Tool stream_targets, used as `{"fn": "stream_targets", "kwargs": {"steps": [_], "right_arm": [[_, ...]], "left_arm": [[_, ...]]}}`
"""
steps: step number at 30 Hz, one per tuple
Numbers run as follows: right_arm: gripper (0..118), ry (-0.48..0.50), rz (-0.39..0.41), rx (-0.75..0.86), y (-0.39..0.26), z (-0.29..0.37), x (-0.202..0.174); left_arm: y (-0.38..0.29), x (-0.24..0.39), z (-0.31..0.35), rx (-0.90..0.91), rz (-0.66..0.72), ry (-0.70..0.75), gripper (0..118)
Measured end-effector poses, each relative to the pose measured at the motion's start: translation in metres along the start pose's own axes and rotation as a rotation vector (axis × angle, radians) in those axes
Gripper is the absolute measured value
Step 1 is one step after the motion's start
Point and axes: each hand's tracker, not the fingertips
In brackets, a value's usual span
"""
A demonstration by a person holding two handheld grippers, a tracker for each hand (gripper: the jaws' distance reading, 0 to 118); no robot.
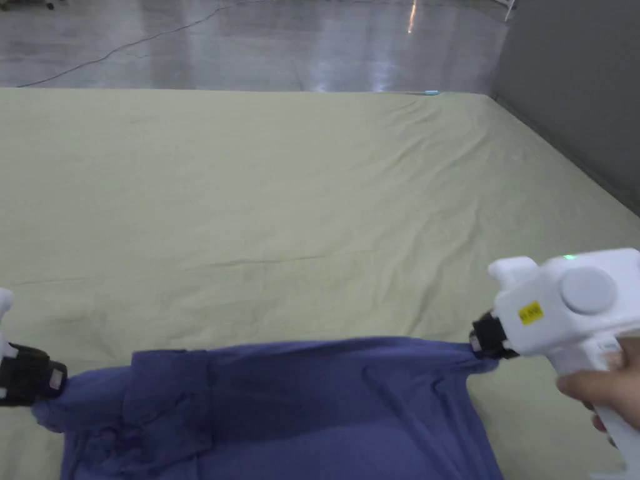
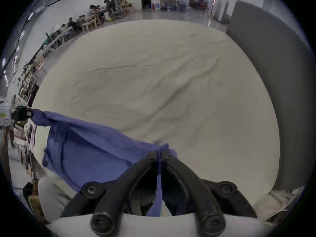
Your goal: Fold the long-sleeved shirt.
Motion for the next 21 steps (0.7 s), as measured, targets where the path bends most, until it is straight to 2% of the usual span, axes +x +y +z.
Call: {"fn": "stream_targets", "kwargs": {"steps": [3,7,10,21], "right_arm": [[0,0.021,0.007,0.016,-0.053,0.014,-0.009],[0,-0.013,0.047,0.005,-0.109,0.018,-0.021],[0,0.011,-0.006,-0.053,-0.139,0.007,-0.019],[0,-0.055,-0.004,-0.163,-0.179,-0.038,-0.028]], "left_arm": [[-0.042,0.001,0.011,-0.027,-0.006,-0.002,0],[-0.090,-0.001,0.014,-0.086,0.018,-0.023,0],[-0.119,-0.002,0.009,-0.122,0.024,-0.021,0],[-0.155,-0.019,-0.011,-0.170,0.096,-0.027,0]]}}
